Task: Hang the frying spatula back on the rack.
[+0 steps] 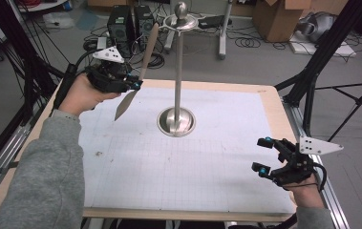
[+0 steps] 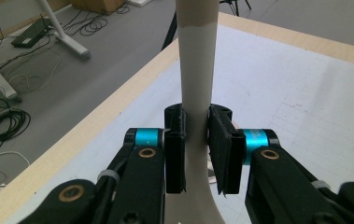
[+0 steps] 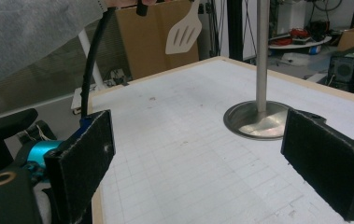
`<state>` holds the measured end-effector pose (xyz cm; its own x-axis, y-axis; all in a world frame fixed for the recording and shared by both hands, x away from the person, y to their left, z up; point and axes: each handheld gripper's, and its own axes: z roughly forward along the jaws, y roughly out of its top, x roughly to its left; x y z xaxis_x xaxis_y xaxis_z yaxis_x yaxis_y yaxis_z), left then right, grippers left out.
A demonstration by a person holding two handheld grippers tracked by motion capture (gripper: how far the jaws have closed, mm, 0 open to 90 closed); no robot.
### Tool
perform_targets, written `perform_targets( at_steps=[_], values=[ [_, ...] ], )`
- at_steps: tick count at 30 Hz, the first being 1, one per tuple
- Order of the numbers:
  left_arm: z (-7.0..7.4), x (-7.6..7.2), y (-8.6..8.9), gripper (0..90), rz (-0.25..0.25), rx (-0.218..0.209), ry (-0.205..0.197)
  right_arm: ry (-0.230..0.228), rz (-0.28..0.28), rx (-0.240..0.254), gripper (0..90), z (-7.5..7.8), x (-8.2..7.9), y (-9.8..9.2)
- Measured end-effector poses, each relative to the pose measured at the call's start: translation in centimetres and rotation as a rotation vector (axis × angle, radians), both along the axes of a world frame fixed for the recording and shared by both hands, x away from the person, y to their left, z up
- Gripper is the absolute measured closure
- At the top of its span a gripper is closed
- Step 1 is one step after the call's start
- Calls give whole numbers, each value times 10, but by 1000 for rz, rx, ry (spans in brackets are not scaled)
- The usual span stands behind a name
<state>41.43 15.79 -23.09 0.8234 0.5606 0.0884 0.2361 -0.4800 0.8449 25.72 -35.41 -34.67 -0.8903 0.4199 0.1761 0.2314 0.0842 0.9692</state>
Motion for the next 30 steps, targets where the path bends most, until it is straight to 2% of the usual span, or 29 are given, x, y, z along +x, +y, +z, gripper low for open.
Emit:
perform_targets(
  at_steps=[23,27,30],
  values=[
    [-3,2,-6,767,2,11,-3,-2,-4,0,86,0,0,0],
    [0,1,-6,777,2,-23,-28,-1,-2,0,86,0,0,0],
    [1,0,-5,834,16,-13,-55,-2,-3,0,86,0,0,0]
  ],
)
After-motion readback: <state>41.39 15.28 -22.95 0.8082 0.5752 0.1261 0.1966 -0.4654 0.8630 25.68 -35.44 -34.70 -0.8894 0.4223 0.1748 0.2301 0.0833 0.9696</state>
